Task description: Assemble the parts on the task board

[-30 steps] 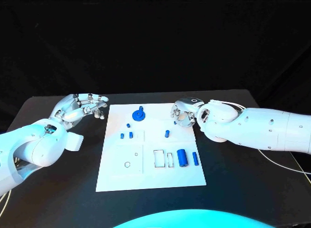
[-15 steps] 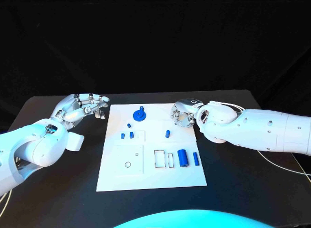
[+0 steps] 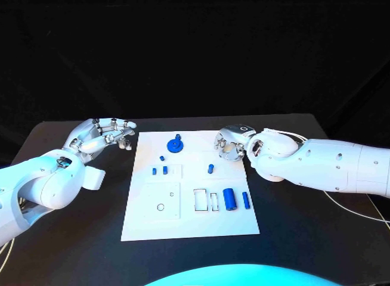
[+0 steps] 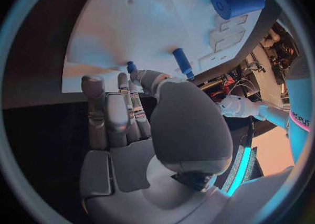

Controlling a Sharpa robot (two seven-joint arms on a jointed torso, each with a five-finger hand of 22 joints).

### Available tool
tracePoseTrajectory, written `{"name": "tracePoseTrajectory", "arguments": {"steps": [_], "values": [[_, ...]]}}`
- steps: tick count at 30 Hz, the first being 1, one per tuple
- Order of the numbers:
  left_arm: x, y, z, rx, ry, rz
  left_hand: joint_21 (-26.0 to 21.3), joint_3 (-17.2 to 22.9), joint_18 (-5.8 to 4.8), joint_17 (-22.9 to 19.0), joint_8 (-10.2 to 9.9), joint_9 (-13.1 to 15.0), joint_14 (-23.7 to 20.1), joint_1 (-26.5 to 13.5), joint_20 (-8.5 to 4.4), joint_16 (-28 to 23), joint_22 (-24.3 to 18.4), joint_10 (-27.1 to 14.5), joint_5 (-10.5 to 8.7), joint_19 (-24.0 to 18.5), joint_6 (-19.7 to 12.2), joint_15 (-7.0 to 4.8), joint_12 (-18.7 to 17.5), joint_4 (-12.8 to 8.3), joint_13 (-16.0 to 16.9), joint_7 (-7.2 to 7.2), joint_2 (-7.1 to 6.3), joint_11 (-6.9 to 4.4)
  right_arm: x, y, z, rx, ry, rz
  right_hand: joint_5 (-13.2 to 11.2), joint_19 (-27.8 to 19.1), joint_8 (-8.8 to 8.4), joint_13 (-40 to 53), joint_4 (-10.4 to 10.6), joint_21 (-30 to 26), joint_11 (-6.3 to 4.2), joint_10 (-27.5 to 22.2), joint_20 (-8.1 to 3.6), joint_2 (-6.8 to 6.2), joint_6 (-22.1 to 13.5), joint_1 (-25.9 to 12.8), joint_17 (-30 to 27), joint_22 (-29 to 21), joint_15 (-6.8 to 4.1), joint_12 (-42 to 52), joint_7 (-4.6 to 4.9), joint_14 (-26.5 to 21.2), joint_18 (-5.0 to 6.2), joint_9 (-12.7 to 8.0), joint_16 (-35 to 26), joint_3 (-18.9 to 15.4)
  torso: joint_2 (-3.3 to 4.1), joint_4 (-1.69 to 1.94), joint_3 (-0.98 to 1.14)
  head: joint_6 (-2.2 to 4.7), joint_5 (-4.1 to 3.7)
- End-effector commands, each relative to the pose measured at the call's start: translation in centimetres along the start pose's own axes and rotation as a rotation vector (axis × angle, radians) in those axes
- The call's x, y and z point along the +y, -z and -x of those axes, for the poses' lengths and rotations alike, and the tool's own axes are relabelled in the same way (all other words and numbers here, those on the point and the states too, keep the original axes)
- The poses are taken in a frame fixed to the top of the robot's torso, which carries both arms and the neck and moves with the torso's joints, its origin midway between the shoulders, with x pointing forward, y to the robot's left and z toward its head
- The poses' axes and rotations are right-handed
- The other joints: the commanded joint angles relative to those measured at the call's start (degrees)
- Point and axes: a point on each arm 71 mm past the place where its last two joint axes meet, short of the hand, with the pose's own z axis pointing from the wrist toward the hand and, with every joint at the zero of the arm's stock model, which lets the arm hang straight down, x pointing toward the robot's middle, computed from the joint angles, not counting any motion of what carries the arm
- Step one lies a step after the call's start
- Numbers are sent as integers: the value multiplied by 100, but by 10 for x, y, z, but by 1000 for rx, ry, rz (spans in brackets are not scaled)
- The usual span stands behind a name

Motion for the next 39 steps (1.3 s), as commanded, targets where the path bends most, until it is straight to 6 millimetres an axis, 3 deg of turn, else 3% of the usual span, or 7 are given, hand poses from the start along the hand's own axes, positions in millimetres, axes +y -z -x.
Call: {"name": "tracePoseTrajectory", "arguments": {"steps": [1, 26, 30, 32, 34, 36, 39], "values": [[-1, 0, 1, -1, 7, -11, -38, -32, 81, -7, 9, -5, -21, 44, 22, -33, -7, 42, 20, 5, -24, -2, -34, 7, -9, 8, 22, 8, 1, 1, 1, -44, -6, 15, -33, 45, 33, -5, -4, 31, 2, 42, 1, 2, 29, 3, 5, 5, -33, -34, 1, 45, -74, 5, 17, 30, 0, 2, -1, 5, -5], [1, -1, 3, -5, 4, 0, -61, -44, 83, -22, -6, -17, 2, 55, 21, -55, -28, 53, 14, 31, -46, -1, -60, 25, -39, 16, 60, 11, -3, 14, 4, 28, -51, -3, -53, -63, -50, -119, 73, -142, 53, -154, 42, -194, -98, -242, -60, -42, 20, -201, 11, 12, -55, -7, 37, -158, 2, 2, -8, -6, -17], [1, -1, 3, -2, 5, 1, -61, -44, 83, -22, -6, -17, 2, 55, 21, -55, -28, 53, 14, 31, -46, -1, -60, 25, -39, 16, 60, 11, -4, 15, 3, 42, -38, -16, -41, -237, -138, -123, 65, -509, 71, -454, 90, -170, -249, -289, -266, -218, 22, -221, -14, -129, -6, -26, -71, -765, 3, 2, -1, -4, -7], [1, 0, 3, 0, 6, 2, -64, -50, 83, -24, -16, -22, 11, 57, 21, -57, -32, 55, 13, 41, -61, -1, -66, 28, -47, 21, 61, 14, -4, 15, 4, 43, -34, -20, 14, -355, -228, -104, 302, -873, 102, -954, 153, 182, -456, 167, -441, -394, 89, -70, -66, -300, 45, -46, -99, -2297, 5, 3, -1, -2, -3], [1, 0, 3, 2, 6, 2, -64, -50, 83, -24, -16, -22, 11, 57, 21, -57, -32, 55, 13, 41, -61, -1, -66, 28, -47, 21, 61, 14, -4, 15, 4, 44, -31, -22, 42, -359, -248, -103, 914, -1029, 150, -1270, 199, 262, -526, 709, -541, -447, 117, 207, -69, -374, 45, -45, -54, -3062, 6, 7, -1, -2, -1], [1, 0, 3, 4, 7, 3, -67, -56, 82, -26, -19, -25, 15, 54, 21, -59, -35, 55, 10, 45, -67, 1, -70, 32, -51, 23, 57, 16, -3, 14, 3, 45, -29, -22, 35, -329, -248, -101, 1263, -1042, 153, -1366, 197, 234, -556, 948, -546, -435, 117, 370, -66, -378, 48, -39, 1, -3229, 5, 11, -2, -1, -2], [1, 0, 3, 6, 7, 4, -67, -56, 82, -26, -19, -25, 15, 54, 21, -59, -35, 55, 10, 45, -67, 1, -70, 32, -51, 23, 57, 16, -2, 13, 3, 43, -30, -20, 31, -292, -236, -93, 1278, -991, 140, -1337, 190, 268, -542, 996, -487, -404, 108, 438, -52, -343, 42, -33, 58, -3223, 2, 7, -3, -6, -3]]}}
